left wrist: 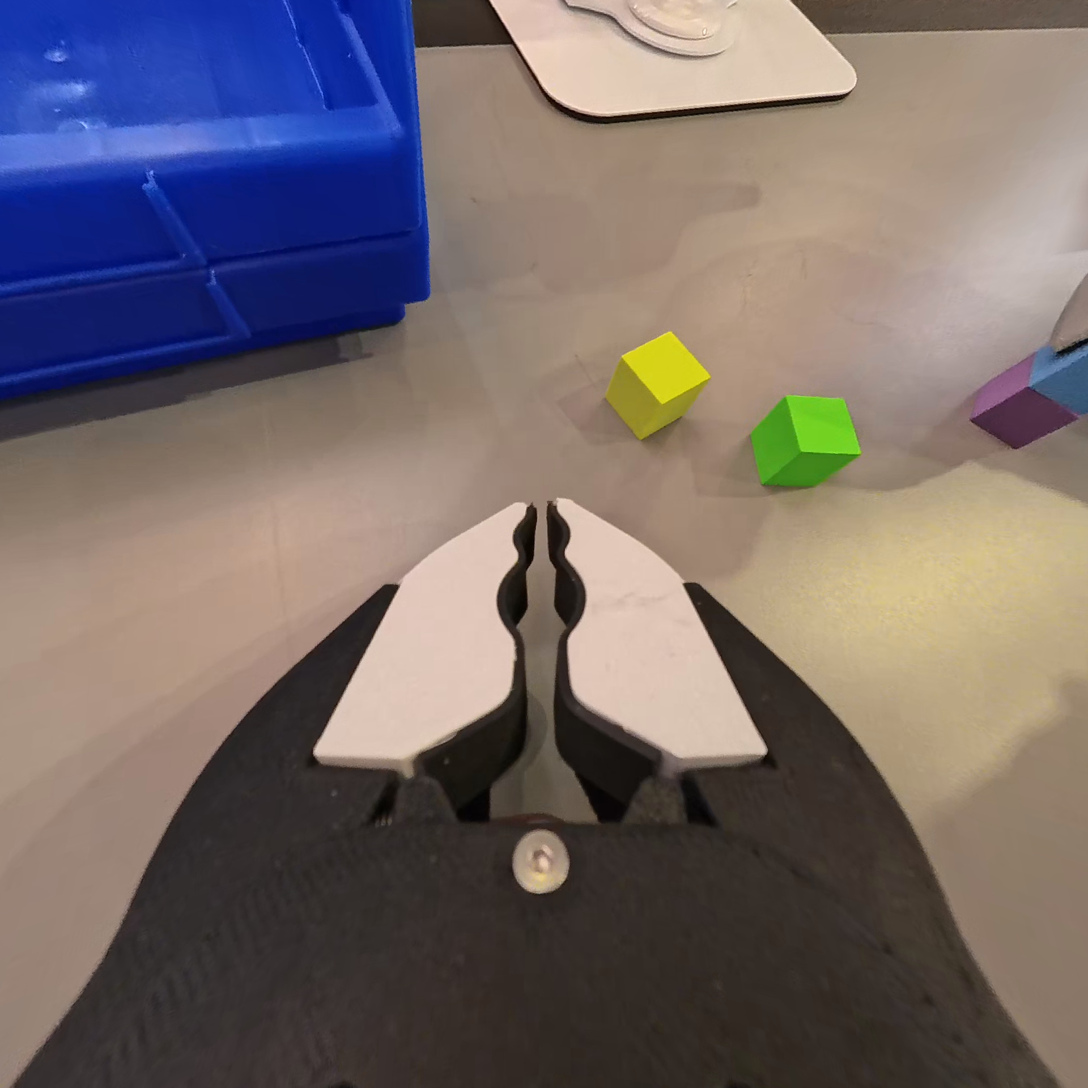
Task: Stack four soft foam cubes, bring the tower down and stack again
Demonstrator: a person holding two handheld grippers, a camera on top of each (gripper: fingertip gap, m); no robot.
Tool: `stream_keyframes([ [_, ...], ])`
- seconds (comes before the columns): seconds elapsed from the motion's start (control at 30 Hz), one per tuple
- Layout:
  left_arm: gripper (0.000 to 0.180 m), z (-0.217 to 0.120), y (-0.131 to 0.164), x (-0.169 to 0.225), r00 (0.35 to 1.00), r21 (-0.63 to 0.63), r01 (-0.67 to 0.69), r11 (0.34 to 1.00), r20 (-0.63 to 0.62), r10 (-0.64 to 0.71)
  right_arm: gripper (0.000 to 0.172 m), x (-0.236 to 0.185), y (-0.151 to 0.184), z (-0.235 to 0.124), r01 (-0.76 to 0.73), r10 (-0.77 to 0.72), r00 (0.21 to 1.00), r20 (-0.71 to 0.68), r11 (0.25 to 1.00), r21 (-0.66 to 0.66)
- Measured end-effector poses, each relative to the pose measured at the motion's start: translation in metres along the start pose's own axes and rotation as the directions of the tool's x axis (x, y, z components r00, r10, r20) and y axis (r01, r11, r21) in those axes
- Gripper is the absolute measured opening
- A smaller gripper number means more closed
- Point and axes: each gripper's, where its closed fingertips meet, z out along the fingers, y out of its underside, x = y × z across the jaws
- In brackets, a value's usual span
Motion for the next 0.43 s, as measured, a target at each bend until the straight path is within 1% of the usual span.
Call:
stream_keyframes([
  [0.03,0.003,0.0004,0.0001,0.0002,1.0,-0.003,-0.002,1.0,0.0,0.002,0.026,0.0,0.0001,-0.0001,0.012,-0.012,1.0,0.001,1.0,0.01],
  [0.1,0.003,0.0011,0.0007,0.0004,1.0,-0.008,-0.007,1.0,0.002,0.007,0.026,-0.0003,-0.0003,-0.0001,0.039,-0.039,0.999,-0.003,0.999,0.026],
  [0.43,0.003,0.0016,0.001,0.0005,1.0,-0.012,-0.01,1.0,0.002,0.01,0.026,0.0005,-0.0003,-0.0002,-0.08,0.08,0.997,-0.015,0.997,-0.02],
])
